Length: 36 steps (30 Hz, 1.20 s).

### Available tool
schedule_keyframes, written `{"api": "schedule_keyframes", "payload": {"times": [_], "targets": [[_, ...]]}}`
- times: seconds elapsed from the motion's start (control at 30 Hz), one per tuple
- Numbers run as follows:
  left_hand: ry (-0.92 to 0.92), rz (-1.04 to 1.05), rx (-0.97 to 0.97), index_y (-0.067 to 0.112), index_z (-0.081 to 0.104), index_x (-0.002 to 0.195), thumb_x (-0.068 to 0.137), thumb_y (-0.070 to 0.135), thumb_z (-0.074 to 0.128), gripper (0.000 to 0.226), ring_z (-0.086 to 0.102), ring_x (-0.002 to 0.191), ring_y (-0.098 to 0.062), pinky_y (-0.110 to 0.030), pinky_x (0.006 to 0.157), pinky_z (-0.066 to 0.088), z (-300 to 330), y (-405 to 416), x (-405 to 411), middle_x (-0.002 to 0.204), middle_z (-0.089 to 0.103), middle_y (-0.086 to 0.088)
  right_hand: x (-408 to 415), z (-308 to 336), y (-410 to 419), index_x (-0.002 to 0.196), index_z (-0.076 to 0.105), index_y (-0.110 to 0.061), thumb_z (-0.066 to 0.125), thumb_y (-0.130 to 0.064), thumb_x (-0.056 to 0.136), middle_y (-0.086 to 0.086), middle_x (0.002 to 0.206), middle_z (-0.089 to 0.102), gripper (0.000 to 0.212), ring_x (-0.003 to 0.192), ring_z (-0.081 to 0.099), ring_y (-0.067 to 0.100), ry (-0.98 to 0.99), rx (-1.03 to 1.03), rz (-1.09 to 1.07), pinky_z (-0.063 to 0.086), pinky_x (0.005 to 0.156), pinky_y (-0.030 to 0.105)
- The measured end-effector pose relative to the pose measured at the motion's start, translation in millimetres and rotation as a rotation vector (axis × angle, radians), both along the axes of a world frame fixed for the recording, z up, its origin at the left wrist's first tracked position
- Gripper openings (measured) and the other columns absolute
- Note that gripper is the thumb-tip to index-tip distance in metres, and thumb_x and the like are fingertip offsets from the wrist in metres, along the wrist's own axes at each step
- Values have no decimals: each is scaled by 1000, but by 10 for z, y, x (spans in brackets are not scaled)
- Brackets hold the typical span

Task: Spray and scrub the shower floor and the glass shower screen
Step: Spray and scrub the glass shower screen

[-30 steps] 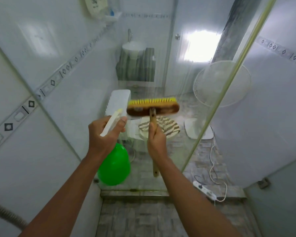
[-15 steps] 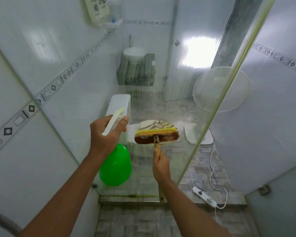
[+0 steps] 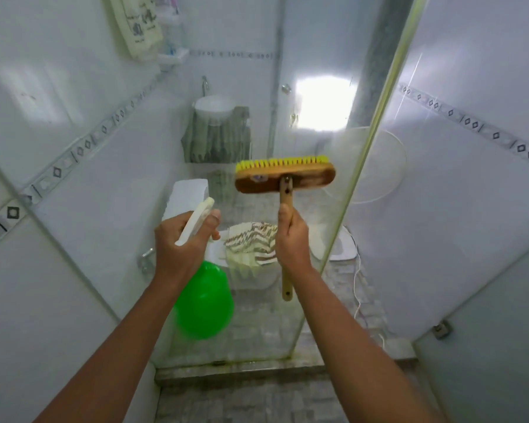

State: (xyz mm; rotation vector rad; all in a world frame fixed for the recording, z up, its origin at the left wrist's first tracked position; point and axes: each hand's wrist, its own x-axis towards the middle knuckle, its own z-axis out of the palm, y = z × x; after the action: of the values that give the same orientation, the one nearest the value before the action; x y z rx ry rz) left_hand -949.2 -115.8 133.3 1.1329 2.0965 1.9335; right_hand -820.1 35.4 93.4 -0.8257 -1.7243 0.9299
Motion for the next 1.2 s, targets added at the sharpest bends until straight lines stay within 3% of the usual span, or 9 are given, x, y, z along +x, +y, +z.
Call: {"api": "schedule_keyframes", "payload": {"times": [0.13,0.2,0.3,0.47,0.7,0.87,0.97,1.07,1.2], "targets": [[4,13,1,15,76,66,93,46,67,42,64,55,-14,-32,60,53,93,-27,7,68,75,-1,131,-762,-193,99,64,-22,34,-50,101,-6,82,65,41,77,60,-6,-136,-160,19,43,67,19],[-19,29,13,13,77,68,92,47,68,42,67,59,-24,-39,63,56,123,-65,-21,66,75,-4,122,-628,-192,93,62,-23,34,-49,101,-9,79,62,40,74,58,-6,-126,-160,15,42,65,17],[-31,50,23,13,78,70,95,41,71,39,65,56,-10,-34,64,55,210,-100,-82,68,76,-4,-8,18,-169,71,44,-30,37,-38,105,-8,60,45,36,54,47,-1,-106,-24,18,33,50,18],[44,87,32,13,78,73,96,40,73,36,62,54,2,-10,55,43,384,-227,-142,67,73,-1,-312,1598,-14,71,46,-25,36,-42,105,-8,62,46,39,54,46,0,-4,187,46,38,52,18],[-2,181,160,11,67,54,95,45,73,54,58,41,-13,-22,50,48,751,-315,-250,47,62,-4,-760,2675,-156,68,40,-23,34,-48,104,-7,60,40,44,52,40,5,102,271,90,36,48,21],[140,174,141,14,71,61,97,42,73,45,61,48,-2,-9,52,41,951,-457,-376,54,67,3,-852,2626,-247,72,43,-25,31,-50,104,-7,64,44,42,55,43,5,77,273,56,42,52,23],[119,202,188,10,68,56,95,47,72,54,57,40,-8,-23,48,46,984,-506,-463,47,63,-6,-819,2472,-305,73,44,-26,31,-48,105,-7,65,45,41,54,44,2,54,273,75,41,50,16],[70,245,219,10,66,55,96,46,72,55,58,40,-9,-26,51,49,1021,-540,-522,47,63,-6,-804,1762,-461,78,51,-24,34,-44,105,-7,64,47,38,49,46,-3,7,193,172,38,45,10],[142,246,204,13,69,59,98,44,70,50,61,46,-6,-17,52,46,1060,-556,-527,52,66,0,-750,223,-735,90,60,-23,31,-59,98,-3,66,57,47,56,53,3,-162,-18,179,49,53,32]]}}
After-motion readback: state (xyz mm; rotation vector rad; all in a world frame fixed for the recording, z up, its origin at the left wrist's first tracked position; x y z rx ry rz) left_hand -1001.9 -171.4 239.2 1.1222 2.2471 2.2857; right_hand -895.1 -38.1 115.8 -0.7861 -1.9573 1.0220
